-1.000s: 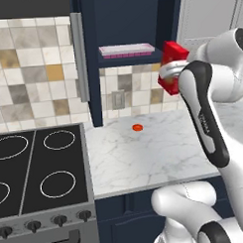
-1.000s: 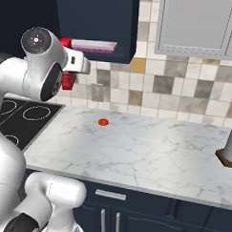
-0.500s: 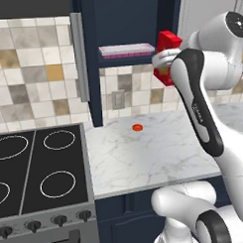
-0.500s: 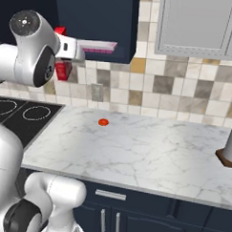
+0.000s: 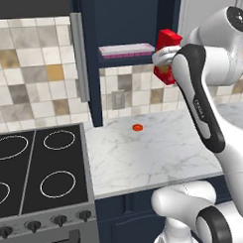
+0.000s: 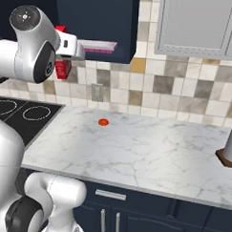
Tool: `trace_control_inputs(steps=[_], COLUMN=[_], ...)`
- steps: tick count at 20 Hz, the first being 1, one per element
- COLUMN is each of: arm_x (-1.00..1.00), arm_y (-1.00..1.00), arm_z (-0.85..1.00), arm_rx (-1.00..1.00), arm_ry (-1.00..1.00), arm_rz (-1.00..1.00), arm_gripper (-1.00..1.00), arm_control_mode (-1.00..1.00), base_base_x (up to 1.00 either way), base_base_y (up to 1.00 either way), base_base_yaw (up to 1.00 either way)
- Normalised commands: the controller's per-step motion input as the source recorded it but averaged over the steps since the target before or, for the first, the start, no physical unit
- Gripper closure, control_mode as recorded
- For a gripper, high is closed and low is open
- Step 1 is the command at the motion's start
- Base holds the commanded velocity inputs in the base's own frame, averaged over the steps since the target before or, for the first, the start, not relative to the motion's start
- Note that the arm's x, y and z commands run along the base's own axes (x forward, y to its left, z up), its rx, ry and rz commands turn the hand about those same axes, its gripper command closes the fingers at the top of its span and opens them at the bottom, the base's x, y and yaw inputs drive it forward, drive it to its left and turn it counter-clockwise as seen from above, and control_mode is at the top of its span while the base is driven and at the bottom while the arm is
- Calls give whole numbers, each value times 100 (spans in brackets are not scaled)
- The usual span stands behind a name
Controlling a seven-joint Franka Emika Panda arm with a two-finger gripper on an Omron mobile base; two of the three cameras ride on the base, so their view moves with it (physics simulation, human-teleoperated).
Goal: Pick the boxed food and boxed food from the counter and place them in the cabinets closest to them.
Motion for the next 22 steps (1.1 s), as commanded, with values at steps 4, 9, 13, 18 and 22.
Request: trace_control_inputs(steps=[4, 9, 13, 18, 22], arm_x=[0, 6, 18, 24, 23], arm_y=[0, 2, 12, 15, 20], arm_z=[17, 14, 8, 1, 1], arm_rx=[0, 0, 0, 0, 0], arm_ry=[0, -1, -1, -1, 0], arm_rz=[0, 0, 0, 0, 0], arm_gripper=[100, 100, 100, 100, 100], arm_control_mode=[-100, -100, -100, -100, -100], base_base_x=[0, 0, 0, 0, 0], base_base_y=[0, 0, 0, 0, 0], base_base_yaw=[0, 0, 0, 0, 0])
